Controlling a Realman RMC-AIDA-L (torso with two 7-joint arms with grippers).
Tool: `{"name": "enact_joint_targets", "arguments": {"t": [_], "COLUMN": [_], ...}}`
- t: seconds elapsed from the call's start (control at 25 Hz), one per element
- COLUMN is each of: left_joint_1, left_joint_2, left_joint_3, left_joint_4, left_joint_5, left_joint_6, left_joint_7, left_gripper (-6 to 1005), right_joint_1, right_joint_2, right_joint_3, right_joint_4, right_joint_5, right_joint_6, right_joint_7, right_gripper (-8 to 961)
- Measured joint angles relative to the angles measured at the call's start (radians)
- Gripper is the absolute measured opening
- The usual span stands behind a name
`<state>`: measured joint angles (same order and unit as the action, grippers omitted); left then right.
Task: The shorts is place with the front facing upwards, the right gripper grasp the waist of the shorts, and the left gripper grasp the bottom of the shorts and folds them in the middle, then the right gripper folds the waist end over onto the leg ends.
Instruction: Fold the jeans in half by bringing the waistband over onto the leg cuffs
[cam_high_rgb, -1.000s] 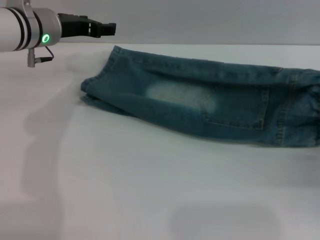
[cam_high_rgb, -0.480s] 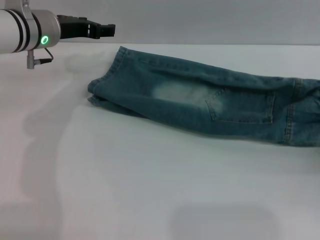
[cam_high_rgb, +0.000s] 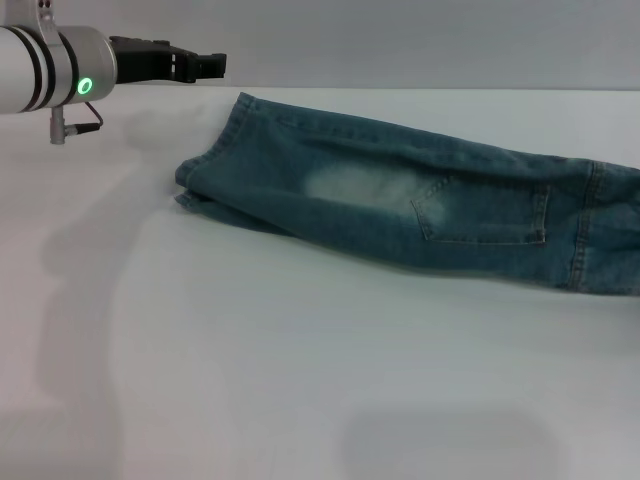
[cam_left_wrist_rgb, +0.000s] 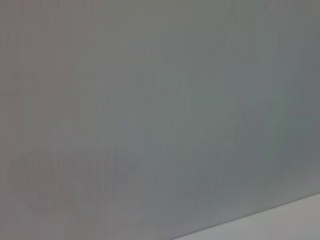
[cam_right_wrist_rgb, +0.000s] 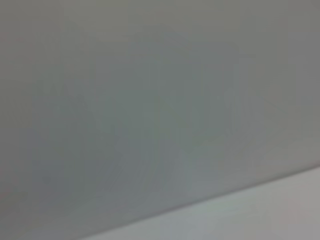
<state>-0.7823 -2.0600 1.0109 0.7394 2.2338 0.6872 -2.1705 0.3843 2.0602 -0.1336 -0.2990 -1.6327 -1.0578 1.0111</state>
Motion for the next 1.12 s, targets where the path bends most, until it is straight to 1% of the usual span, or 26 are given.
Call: {"name": "enact_joint_targets", "arguments": {"t": [0.2, 0.36, 0.44, 0.56, 0.64, 0.88, 1.12], "left_joint_1": [0.003, 0.006, 0.008, 0.016, 0.020, 0.025, 0.039], "left_joint_2": [0.000, -0.002, -0.002, -0.001, -0.001, 0.000, -0.002], "left_joint_3": [0.000, 0.000, 0.001, 0.001, 0.002, 0.003, 0.003], "left_joint_4": [0.001, 0.001, 0.001, 0.001, 0.002, 0.001, 0.000], "left_joint_5": [-0.005, -0.016, -0.027, -0.043, -0.052, -0.059, -0.061], "left_joint_6": [0.000, 0.000, 0.000, 0.000, 0.001, 0.008, 0.009], "left_joint_7": [0.000, 0.000, 0.000, 0.001, 0.002, 0.002, 0.003], "left_gripper": [848, 848, 848, 848, 848, 847, 847], "right_joint_1": [-0.025, -0.018, -0.002, 0.026, 0.042, 0.065, 0.082], "right_joint_2": [0.005, 0.008, 0.009, 0.009, 0.009, 0.009, 0.009], "right_joint_3": [0.002, -0.015, -0.046, -0.086, -0.090, -0.087, -0.075], "right_joint_4": [-0.027, -0.021, -0.009, 0.015, 0.028, 0.054, 0.067], "right_joint_5": [0.026, 0.017, 0.008, 0.006, 0.006, 0.006, 0.056], "right_joint_6": [-0.173, -0.279, -0.291, -0.230, -0.180, -0.065, 0.021], "right_joint_7": [-0.019, -0.073, -0.079, -0.082, -0.089, -0.100, -0.090], "right_gripper": [632, 670, 679, 678, 677, 674, 674]}}
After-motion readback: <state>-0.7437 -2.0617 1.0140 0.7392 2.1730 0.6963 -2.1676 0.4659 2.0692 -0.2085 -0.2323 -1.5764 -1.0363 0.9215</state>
